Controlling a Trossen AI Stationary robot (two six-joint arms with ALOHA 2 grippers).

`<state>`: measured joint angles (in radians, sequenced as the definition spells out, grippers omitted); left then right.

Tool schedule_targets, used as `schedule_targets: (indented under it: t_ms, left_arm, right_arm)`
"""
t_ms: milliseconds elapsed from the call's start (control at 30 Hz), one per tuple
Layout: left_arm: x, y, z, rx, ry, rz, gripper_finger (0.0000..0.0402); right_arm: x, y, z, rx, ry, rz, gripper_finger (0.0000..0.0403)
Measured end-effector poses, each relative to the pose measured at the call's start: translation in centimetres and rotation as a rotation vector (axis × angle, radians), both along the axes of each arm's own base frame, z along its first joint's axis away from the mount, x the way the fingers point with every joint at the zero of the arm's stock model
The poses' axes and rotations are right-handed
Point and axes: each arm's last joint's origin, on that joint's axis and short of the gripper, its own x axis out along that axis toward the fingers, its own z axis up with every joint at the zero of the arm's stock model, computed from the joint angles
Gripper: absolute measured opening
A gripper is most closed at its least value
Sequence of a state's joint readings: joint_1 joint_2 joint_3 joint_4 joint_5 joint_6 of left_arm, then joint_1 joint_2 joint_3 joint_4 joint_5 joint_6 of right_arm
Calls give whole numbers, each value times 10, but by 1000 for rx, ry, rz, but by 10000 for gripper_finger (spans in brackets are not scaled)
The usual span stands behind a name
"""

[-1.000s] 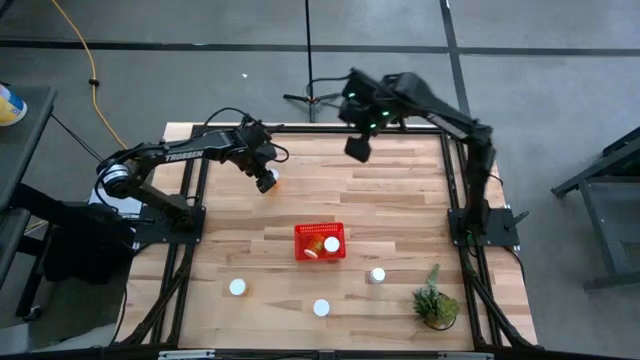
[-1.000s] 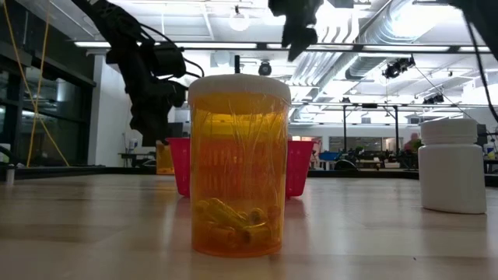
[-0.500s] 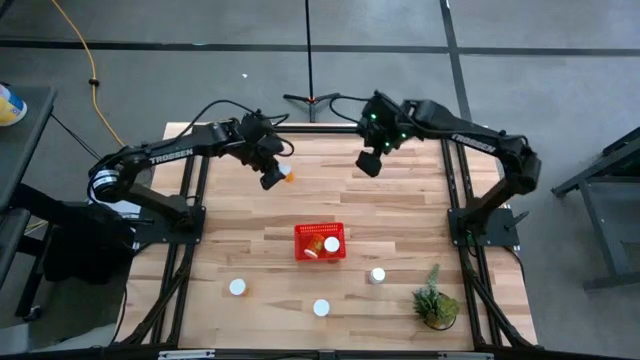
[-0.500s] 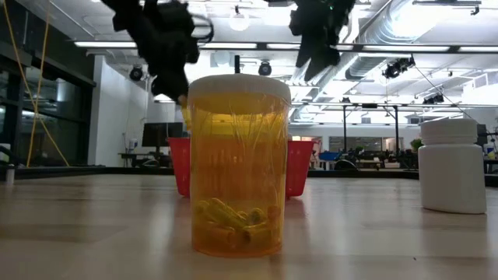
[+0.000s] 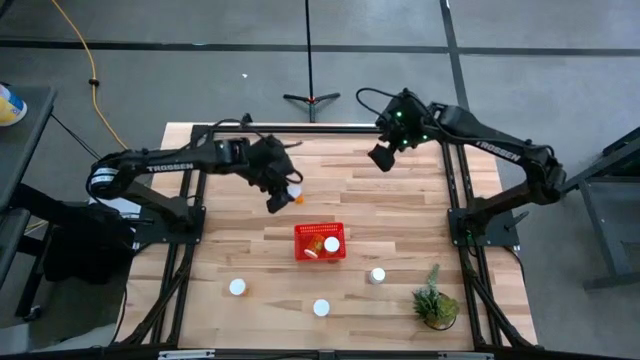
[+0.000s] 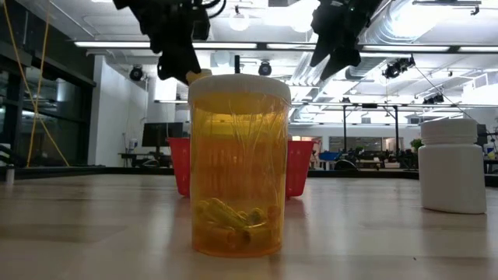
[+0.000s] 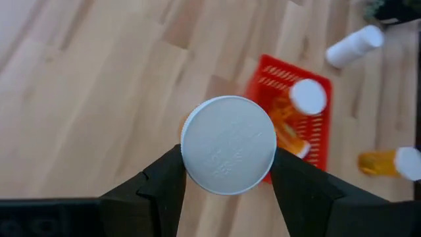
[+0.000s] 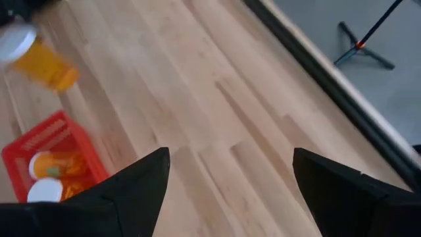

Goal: Pick and place pill bottles into a basket
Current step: Put the orange pill bottle into the red basket

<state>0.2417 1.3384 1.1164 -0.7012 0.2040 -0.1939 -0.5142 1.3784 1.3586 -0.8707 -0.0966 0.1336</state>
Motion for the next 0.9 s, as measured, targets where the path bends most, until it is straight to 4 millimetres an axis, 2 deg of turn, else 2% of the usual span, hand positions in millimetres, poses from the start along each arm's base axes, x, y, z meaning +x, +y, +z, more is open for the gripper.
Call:
schedule_targets:
  t_ms: [200,433,633,900]
  left_arm:
    - [6,-23,1,-1,-12,12,236]
    - [9,-41,1,-19,-10,41,236]
    - [16,-55,3,-32,-62,64,236]
    - [29,-71,-7,-72,-57,62,236]
  right_arm:
    - [0,0,0,-12,2,40,312]
    - [-7,3,-4,-6,84,70,312]
    - [-9,0,-3,-13,84,83,312]
    - [-9,-1,-3,-27,75,102,312]
